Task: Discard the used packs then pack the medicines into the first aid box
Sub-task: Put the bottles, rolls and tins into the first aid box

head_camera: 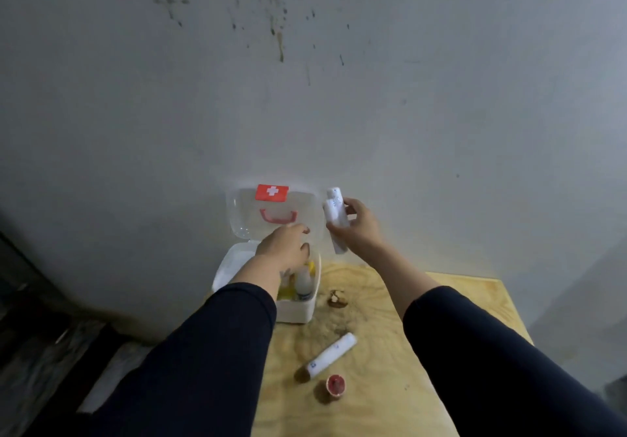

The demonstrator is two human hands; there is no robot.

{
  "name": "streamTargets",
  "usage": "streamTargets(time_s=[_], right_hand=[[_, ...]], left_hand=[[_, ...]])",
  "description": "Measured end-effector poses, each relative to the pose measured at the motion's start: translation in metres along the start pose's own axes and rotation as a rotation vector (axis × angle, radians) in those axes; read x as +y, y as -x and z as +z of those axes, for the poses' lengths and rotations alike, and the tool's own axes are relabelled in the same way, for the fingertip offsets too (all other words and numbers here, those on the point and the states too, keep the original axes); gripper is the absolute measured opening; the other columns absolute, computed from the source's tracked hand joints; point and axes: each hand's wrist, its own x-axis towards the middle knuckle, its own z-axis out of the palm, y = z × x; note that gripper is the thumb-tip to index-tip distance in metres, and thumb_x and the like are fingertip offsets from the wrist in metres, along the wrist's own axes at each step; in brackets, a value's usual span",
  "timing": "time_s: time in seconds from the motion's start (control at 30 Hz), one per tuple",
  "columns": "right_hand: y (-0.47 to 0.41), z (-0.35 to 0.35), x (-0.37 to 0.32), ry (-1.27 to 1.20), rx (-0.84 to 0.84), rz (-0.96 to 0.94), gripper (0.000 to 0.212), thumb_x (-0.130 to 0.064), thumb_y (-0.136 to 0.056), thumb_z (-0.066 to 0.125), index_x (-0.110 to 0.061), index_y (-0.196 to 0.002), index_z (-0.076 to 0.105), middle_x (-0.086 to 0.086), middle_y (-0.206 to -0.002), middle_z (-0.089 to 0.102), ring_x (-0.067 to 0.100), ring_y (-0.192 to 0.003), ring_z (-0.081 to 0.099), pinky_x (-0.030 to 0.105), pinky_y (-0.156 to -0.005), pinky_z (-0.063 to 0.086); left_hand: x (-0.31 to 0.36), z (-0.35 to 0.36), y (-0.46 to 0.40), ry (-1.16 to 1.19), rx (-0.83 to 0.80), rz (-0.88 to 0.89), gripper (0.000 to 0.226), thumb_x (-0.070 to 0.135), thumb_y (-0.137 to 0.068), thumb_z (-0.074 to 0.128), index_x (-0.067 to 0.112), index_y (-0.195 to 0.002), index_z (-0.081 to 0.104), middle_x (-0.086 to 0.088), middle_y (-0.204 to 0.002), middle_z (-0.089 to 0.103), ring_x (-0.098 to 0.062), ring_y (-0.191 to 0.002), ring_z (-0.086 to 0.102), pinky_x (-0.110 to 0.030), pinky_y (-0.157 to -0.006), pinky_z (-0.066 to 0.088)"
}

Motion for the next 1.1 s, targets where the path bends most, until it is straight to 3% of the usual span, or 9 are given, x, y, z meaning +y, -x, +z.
streamTargets(time_s=[0.33, 0.4, 0.5, 0.57, 0.67, 0.83, 0.93, 1.1], right_hand=[[0.040, 0.108, -0.023, -0.072, -0.032, 0.093, 0.058, -0.024, -0.082, 0.068, -0.020, -0.133, 0.041, -0.001, -0.122, 0.055, 0.020, -0.105, 0.058, 0.042, -0.089, 0.055], [0.046, 0.125, -0.017, -0.042, -0.035, 0.111, 0.061, -0.024, -0.081, 0.068, -0.023, -0.133, 0.038, -0.002, -0.124, 0.055, 0.019, -0.108, 0.058, 0.034, -0.084, 0.055], [0.055, 0.142, -0.008, 0.055, -0.041, 0.119, 0.059, -0.009, -0.082, 0.061, -0.019, -0.134, 0.036, 0.002, -0.121, 0.056, 0.019, -0.096, 0.056, 0.005, -0.061, 0.041], [0.060, 0.147, -0.003, 0.116, -0.040, 0.129, 0.056, -0.003, -0.083, 0.057, -0.013, -0.133, 0.036, 0.009, -0.118, 0.056, 0.025, -0.094, 0.057, 0.008, -0.054, 0.035], [0.064, 0.155, 0.002, 0.167, -0.056, 0.152, 0.056, -0.005, -0.084, 0.059, -0.012, -0.134, 0.034, 0.015, -0.122, 0.055, 0.028, -0.097, 0.057, 0.024, -0.070, 0.034], [0.068, 0.156, 0.006, 0.226, -0.093, 0.187, 0.067, -0.005, -0.084, 0.062, -0.013, -0.141, 0.028, 0.015, -0.129, 0.054, 0.029, -0.114, 0.055, 0.025, -0.080, 0.039], [0.071, 0.148, 0.000, 0.254, -0.134, 0.194, 0.070, -0.002, -0.083, 0.064, -0.012, -0.143, 0.028, 0.016, -0.134, 0.051, 0.029, -0.122, 0.051, 0.032, -0.092, 0.043], [0.076, 0.130, -0.013, 0.297, -0.149, 0.133, 0.062, -0.002, -0.085, 0.060, -0.016, -0.140, 0.036, 0.014, -0.135, 0.052, 0.027, -0.121, 0.051, 0.030, -0.088, 0.043]], left_hand=[[-0.115, 0.013, 0.025, -0.104, -0.217, -0.087, 0.077, 0.052, -0.092, 0.051, 0.016, -0.153, 0.021, -0.004, -0.161, 0.021, -0.027, -0.145, 0.029, -0.041, -0.116, 0.031], [-0.126, 0.019, 0.029, -0.115, -0.252, -0.089, 0.077, 0.055, -0.093, 0.048, 0.015, -0.152, 0.020, -0.005, -0.160, 0.021, -0.028, -0.145, 0.027, -0.042, -0.115, 0.031], [-0.135, 0.026, 0.033, -0.155, -0.225, -0.051, 0.072, 0.057, -0.095, 0.041, 0.014, -0.150, 0.025, -0.007, -0.159, 0.024, -0.028, -0.145, 0.026, -0.040, -0.116, 0.029], [-0.136, 0.028, 0.034, -0.153, -0.206, -0.040, 0.073, 0.058, -0.095, 0.038, 0.015, -0.153, 0.021, -0.005, -0.162, 0.017, -0.026, -0.149, 0.017, -0.039, -0.119, 0.022], [-0.137, 0.030, 0.034, -0.144, -0.192, -0.027, 0.074, 0.058, -0.096, 0.037, 0.015, -0.153, 0.020, -0.003, -0.163, 0.014, -0.025, -0.150, 0.012, -0.038, -0.120, 0.015], [-0.140, 0.034, 0.031, -0.154, -0.206, -0.025, 0.071, 0.057, -0.095, 0.037, 0.015, -0.151, 0.025, -0.005, -0.162, 0.016, -0.026, -0.150, 0.014, -0.039, -0.122, 0.016], [-0.132, 0.021, 0.033, -0.193, -0.227, 0.012, 0.062, 0.050, -0.098, 0.040, 0.011, -0.146, 0.033, -0.007, -0.157, 0.026, -0.027, -0.145, 0.025, -0.039, -0.118, 0.023], [-0.122, 0.000, 0.043, -0.205, -0.188, 0.088, 0.052, 0.039, -0.099, 0.045, 0.018, -0.146, 0.036, -0.001, -0.154, 0.035, -0.026, -0.136, 0.040, -0.037, -0.106, 0.037]])
